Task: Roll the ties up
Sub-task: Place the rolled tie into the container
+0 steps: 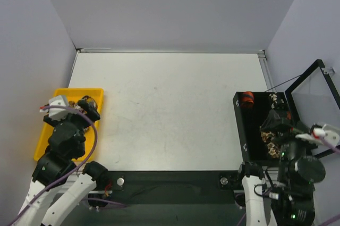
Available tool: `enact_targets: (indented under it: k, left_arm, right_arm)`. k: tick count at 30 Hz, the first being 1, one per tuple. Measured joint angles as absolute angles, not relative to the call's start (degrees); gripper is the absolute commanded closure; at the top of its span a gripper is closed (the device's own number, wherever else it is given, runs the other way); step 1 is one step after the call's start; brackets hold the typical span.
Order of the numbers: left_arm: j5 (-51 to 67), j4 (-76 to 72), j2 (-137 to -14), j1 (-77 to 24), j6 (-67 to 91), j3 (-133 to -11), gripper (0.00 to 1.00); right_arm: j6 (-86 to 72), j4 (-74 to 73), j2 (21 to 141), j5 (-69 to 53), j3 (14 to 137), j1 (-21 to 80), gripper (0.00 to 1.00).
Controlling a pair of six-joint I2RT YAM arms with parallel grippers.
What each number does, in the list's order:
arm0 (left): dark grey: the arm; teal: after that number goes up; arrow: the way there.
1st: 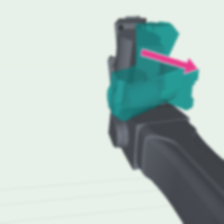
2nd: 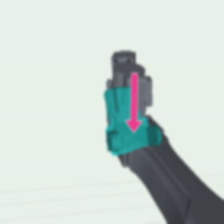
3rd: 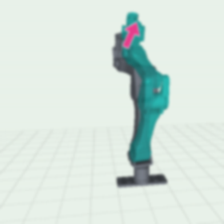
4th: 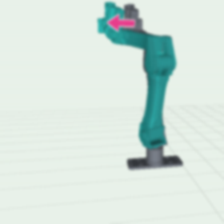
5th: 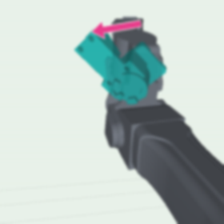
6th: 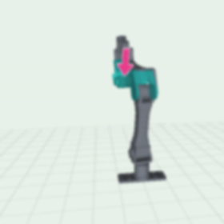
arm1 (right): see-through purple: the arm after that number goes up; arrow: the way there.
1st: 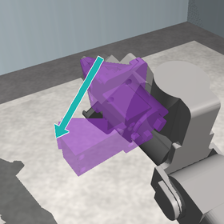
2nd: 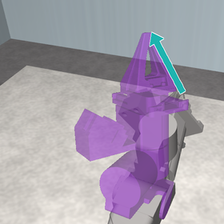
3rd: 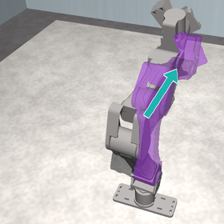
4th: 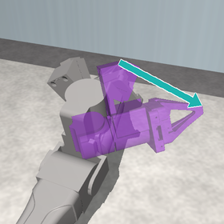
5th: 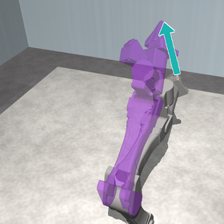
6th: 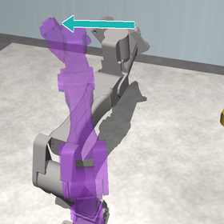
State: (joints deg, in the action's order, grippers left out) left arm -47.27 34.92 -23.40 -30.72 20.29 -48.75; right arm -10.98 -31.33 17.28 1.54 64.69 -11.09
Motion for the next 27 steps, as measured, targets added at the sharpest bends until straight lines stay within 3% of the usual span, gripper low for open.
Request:
enact_targets:
  k: [7, 11, 27]
  left_arm:
    - [-47.7, 35.4, -6.83, -30.72, 20.18, -46.57, 0.03]
    - [-47.64, 35.86, -0.54, -30.72, 19.14, -43.72, 0.03]
    - [-51.09, 40.77, -0.43, -30.81, 20.34, -40.73, 0.03]
  right_arm:
    - [-7.22, -41.71, 2.44, 7.27, 62.74, -6.44, 0.0]
    - [-5.48, -45.17, 0.36, 9.17, 60.75, -5.58, 0.0]
    - [-2.39, -49.3, 0.36, 5.85, 59.57, -1.43, 0.0]
